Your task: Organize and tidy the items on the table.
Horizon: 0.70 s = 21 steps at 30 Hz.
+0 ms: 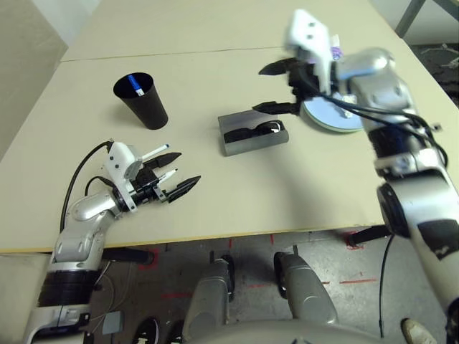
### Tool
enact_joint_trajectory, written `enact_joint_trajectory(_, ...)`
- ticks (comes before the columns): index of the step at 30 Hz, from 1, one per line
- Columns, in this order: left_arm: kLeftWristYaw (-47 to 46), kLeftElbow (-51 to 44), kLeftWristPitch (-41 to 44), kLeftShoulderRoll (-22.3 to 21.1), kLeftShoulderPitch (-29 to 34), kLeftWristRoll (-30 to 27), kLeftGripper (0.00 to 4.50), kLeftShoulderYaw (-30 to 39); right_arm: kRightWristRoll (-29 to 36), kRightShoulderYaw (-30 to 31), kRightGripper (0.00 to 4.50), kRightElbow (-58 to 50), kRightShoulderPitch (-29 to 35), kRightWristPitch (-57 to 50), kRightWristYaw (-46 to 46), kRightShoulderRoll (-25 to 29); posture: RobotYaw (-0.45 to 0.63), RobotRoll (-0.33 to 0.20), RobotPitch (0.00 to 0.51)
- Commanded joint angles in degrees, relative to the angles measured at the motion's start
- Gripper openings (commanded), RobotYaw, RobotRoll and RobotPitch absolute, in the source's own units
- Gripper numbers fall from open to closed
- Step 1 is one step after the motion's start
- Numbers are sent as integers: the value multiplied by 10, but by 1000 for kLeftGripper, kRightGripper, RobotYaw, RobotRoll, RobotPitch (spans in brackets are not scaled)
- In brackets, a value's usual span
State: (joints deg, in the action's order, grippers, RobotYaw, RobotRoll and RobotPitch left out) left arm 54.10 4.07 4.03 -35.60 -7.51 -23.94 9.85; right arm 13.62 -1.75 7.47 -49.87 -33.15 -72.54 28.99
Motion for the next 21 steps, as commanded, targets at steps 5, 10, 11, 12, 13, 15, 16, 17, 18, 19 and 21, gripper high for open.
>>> enact_joint_trajectory(5, -8, 57, 7, -3, -51, 32, 4500, -19, 128, -123, 4482, -169, 228, -18, -8, 86, -289, 0, 224)
enact_joint_trajectory(10, -41, 118, 17, 2, -120, 66, 4500, -33, 138, -145, 4482, -133, 372, 159, -72, 78, -309, 0, 219)
enact_joint_trajectory(11, -45, 126, 17, 2, -128, 71, 4500, -34, 135, -141, 4482, -123, 384, 188, -80, 79, -315, 0, 217)
enact_joint_trajectory(12, -52, 136, 17, 5, -141, 73, 4500, -32, 132, -136, 4482, -111, 390, 217, -85, 76, -316, 0, 216)
enact_joint_trajectory(13, -59, 145, 20, 7, -153, 76, 4500, -32, 130, -132, 4482, -96, 391, 244, -85, 68, -316, 0, 216)
enact_joint_trajectory(15, -67, 157, 21, 10, -168, 81, 4500, -33, 132, -127, 4482, -73, 388, 278, -83, 59, -313, 0, 214)
enact_joint_trajectory(16, -72, 163, 19, 11, -174, 85, 4500, -34, 130, -121, 4482, -58, 386, 300, -88, 56, -311, 0, 213)
enact_joint_trajectory(17, -78, 169, 21, 12, -180, 88, 4500, -34, 127, -113, 4482, -46, 385, 321, -93, 51, -312, 0, 212)
enact_joint_trajectory(18, -83, 174, 22, 14, -184, 91, 4500, -34, 126, -107, 4482, -36, 384, 338, -96, 47, -312, 0, 212)
enact_joint_trajectory(19, -87, 177, 22, 15, -187, 93, 4500, -34, 127, -102, 4482, -27, 382, 352, -100, 43, -311, 0, 211)
enact_joint_trajectory(21, -97, 182, 23, 16, -190, 95, 4500, -32, 132, -94, 4482, -18, 380, 368, -100, 37, -307, 0, 212)
